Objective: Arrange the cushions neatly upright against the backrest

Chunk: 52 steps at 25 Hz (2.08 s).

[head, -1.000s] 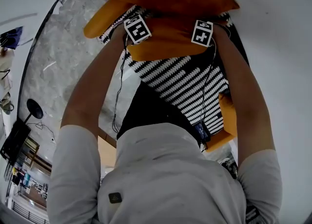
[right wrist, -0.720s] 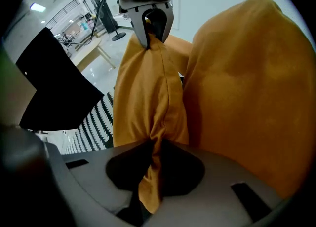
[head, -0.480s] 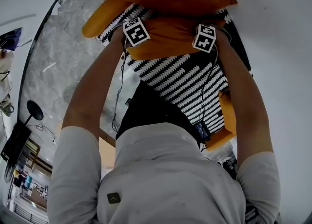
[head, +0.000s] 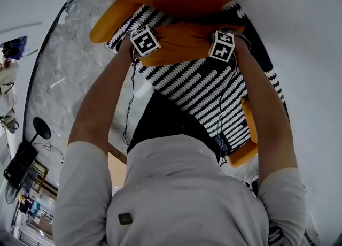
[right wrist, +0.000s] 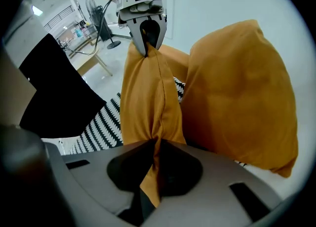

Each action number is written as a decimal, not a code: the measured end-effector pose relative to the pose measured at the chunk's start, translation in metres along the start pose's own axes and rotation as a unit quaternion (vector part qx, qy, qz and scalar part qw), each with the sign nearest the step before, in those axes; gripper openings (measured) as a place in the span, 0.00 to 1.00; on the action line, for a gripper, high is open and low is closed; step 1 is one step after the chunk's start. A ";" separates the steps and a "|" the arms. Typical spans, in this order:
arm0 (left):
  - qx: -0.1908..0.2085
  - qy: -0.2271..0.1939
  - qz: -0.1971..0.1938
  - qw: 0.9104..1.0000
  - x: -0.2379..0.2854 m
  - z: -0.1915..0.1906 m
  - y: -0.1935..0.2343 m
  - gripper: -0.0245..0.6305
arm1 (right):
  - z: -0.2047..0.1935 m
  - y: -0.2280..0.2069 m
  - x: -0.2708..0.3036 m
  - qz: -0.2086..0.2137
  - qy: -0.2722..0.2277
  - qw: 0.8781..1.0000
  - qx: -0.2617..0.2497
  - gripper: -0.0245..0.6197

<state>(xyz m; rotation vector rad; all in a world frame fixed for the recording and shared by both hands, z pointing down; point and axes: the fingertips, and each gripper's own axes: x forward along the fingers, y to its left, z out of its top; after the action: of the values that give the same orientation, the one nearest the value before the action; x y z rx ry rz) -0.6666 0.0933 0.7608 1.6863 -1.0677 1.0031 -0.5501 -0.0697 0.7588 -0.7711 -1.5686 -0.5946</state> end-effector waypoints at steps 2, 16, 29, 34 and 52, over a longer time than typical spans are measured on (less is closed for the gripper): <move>0.003 0.001 0.004 1.000 -0.004 -0.001 -0.013 0.15 | -0.002 0.013 -0.008 -0.005 -0.005 1.000 0.014 0.12; 0.060 -0.032 0.031 0.997 -0.062 0.034 -0.123 0.11 | -0.044 0.135 -0.089 -0.060 -0.034 0.996 0.055 0.09; 0.167 -0.025 0.057 0.984 -0.075 0.104 -0.223 0.10 | -0.117 0.237 -0.160 -0.115 -0.062 0.981 0.142 0.09; 0.213 -0.019 0.055 0.975 -0.062 0.146 -0.267 0.10 | -0.165 0.276 -0.174 -0.131 -0.064 0.973 0.181 0.09; 0.374 0.016 -0.015 0.927 0.013 0.284 -0.370 0.10 | -0.298 0.372 -0.192 -0.160 -0.070 0.909 0.379 0.09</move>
<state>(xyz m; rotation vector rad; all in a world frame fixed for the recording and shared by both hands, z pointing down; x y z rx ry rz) -0.2673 -0.0859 0.5981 2.2584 -0.6565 1.5357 -0.0648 -0.0805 0.5909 0.0396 -1.8853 -0.1164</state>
